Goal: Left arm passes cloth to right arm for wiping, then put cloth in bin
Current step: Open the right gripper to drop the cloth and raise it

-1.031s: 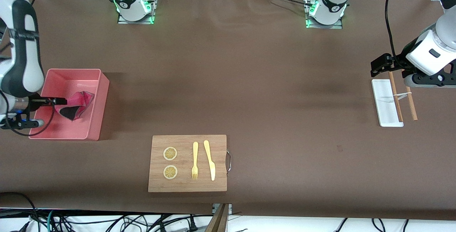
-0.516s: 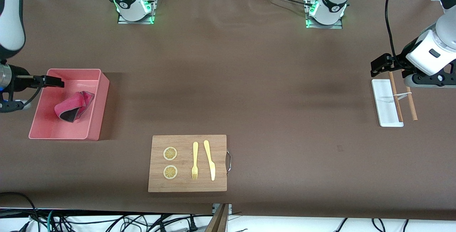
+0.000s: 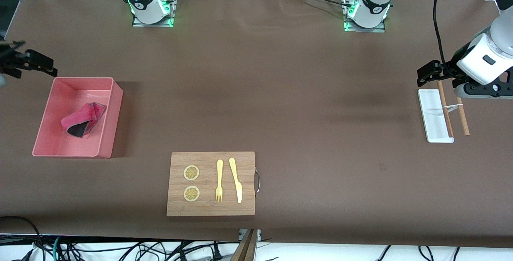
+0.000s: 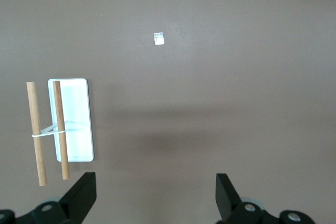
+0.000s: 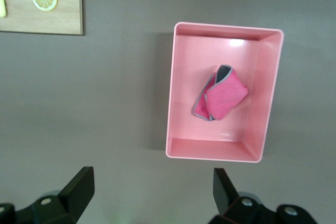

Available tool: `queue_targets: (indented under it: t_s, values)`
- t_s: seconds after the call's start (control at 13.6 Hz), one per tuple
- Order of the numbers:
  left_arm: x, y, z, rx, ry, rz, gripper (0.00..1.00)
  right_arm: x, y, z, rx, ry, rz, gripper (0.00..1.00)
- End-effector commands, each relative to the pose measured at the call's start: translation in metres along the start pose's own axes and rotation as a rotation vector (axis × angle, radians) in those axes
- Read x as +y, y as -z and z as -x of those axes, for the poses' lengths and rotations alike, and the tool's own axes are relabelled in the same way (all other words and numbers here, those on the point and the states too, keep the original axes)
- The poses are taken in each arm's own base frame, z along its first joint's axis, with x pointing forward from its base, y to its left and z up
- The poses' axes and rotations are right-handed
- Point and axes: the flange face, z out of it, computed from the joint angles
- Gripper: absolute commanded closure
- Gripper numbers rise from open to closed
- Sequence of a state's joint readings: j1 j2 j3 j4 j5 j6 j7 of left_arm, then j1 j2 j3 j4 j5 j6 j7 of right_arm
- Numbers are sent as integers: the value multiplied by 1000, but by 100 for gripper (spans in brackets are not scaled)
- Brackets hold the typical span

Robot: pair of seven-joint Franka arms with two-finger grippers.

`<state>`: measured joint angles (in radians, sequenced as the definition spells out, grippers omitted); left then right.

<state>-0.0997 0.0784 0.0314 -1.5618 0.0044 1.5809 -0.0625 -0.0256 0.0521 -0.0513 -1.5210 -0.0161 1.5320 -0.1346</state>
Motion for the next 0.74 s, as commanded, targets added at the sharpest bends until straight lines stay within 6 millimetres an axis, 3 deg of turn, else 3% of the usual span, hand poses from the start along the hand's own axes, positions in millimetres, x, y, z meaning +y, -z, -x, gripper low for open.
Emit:
queue_targets:
  t_s: [0.0, 0.29, 0.66]
  values:
    - [2, 5, -4, 0, 4, 15, 0, 1, 24, 24, 48, -19, 17, 0]
    - [7, 5, -4, 0, -5, 7, 0, -5, 18, 32, -26, -160, 2, 0]
    - [5, 5, -4, 1, -8, 6, 0, -14, 9, 20, -43, -157, 5, 0]
